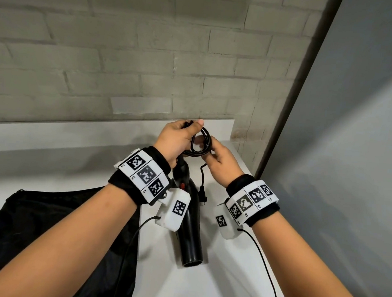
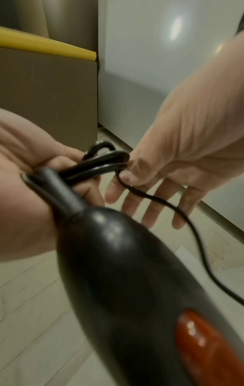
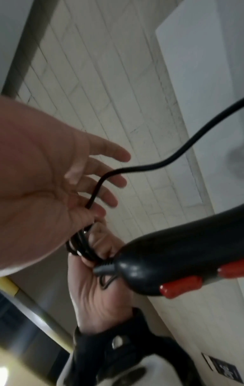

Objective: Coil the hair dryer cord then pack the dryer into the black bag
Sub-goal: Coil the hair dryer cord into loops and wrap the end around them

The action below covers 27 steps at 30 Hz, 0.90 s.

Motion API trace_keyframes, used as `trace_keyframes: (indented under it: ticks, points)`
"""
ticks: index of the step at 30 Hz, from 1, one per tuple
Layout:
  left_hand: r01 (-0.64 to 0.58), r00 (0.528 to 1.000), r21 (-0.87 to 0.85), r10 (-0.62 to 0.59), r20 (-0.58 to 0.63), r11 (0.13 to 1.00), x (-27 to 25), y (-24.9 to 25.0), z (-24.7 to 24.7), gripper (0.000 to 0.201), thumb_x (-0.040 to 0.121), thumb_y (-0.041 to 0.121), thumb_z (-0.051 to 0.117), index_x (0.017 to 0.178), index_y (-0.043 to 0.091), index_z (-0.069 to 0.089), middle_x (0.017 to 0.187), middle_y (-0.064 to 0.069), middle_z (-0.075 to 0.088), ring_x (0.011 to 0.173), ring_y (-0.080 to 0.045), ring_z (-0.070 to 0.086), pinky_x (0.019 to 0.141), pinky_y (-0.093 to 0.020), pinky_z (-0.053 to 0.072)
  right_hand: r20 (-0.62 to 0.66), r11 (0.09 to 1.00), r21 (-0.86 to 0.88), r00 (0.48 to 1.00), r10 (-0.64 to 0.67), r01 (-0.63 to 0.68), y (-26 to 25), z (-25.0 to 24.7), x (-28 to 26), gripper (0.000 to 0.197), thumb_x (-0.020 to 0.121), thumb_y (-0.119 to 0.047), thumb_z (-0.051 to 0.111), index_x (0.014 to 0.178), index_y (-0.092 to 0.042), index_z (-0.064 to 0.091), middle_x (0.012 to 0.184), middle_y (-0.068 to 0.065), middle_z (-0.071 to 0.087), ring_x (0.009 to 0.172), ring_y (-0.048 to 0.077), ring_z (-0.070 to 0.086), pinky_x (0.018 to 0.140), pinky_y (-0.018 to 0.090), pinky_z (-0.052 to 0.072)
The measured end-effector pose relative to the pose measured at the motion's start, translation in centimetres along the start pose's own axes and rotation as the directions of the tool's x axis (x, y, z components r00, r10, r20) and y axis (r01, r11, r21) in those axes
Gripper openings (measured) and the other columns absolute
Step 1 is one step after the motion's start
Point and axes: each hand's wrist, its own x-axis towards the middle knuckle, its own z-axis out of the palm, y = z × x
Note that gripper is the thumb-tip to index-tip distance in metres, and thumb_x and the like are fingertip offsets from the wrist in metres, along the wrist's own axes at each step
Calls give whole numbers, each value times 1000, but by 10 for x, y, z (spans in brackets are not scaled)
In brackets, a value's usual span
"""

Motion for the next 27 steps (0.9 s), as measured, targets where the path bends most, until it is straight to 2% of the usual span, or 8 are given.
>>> trace_keyframes:
  ticks: [3, 5, 9, 13, 15, 20, 23, 27]
  points:
    - [5, 1000, -15, -5, -2, 1000, -3, 1, -1, 16, 89, 20, 58, 74, 17, 56, 68, 0, 50, 61, -17, 49, 57, -27, 48, -59, 997, 8, 995, 75, -74, 6, 0, 0, 23, 90, 4, 39, 92, -4, 60, 65, -8, 52, 56, -10, 51, 59, 3, 39]
    - [2, 1000, -38, -2, -2, 999, -6, 4, -1, 15, 89, 16, 57, 75, 18, 57, 64, 3, 52, 56, -12, 50, 50, -21, 47, -56, 990, -57, 991, 123, -126, 10, 0, -1, 24, 91, 3, 39, 85, -9, 59, 63, -12, 49, 55, -10, 50, 56, 1, 37]
    - [-10, 1000, -12, 10, -3, 1000, -10, 9, -4, 14, 89, 11, 57, 76, 18, 57, 33, 14, 37, 27, -1, 20, 31, -11, 19, -86, 948, -210, 971, 225, -238, 26, -4, -1, 27, 89, 4, 38, 77, -14, 53, 62, -6, 46, 53, 1, 41, 48, 4, 34]
    - [-12, 1000, 9, 12, -5, 1000, -12, 9, -5, 15, 88, 8, 57, 76, 18, 58, 48, 13, 50, 26, -1, 19, 29, -11, 17, -85, 924, -267, 962, 260, -273, 39, -9, -8, 24, 90, -1, 36, 78, -15, 51, 58, -6, 43, 50, 11, 39, 44, 8, 35]
    - [-19, 1000, 3, 19, -9, 1000, -12, 9, -4, 15, 87, 7, 58, 77, 18, 58, 58, 9, 51, 26, 0, 20, 29, -10, 18, -38, 925, -267, 962, 270, -270, 35, -8, -9, 22, 90, -2, 36, 79, -14, 51, 59, -4, 45, 52, 12, 41, 44, 8, 35]
    - [-93, 996, 32, 93, -8, 995, -14, 8, 2, 18, 86, 0, 57, 78, 16, 57, 39, 18, 53, 26, 5, 39, 34, -2, 27, 93, 978, -29, 974, 206, -205, 10, -11, -10, 21, 89, 4, 41, 85, -14, 53, 75, -10, 54, 64, -1, 49, 62, 7, 40]
    - [-102, 995, 44, 103, -11, 994, -13, 7, 4, 17, 86, 1, 58, 78, 17, 57, 40, 18, 53, 26, 4, 39, 34, -2, 27, 220, 984, -15, 959, 179, -180, -6, -15, -13, 16, 92, -4, 43, 91, -10, 58, 68, -16, 53, 53, -8, 48, 59, 11, 40]
    - [-27, 1000, 63, 26, 12, 998, -12, 8, 2, 15, 85, 7, 61, 76, 18, 60, 41, 14, 51, 26, -1, 21, 28, -10, 18, 54, 974, -45, 973, 225, -223, -8, -21, -7, 23, 91, -4, 44, 82, -4, 65, 67, -17, 56, 68, -6, 53, 76, 13, 37]
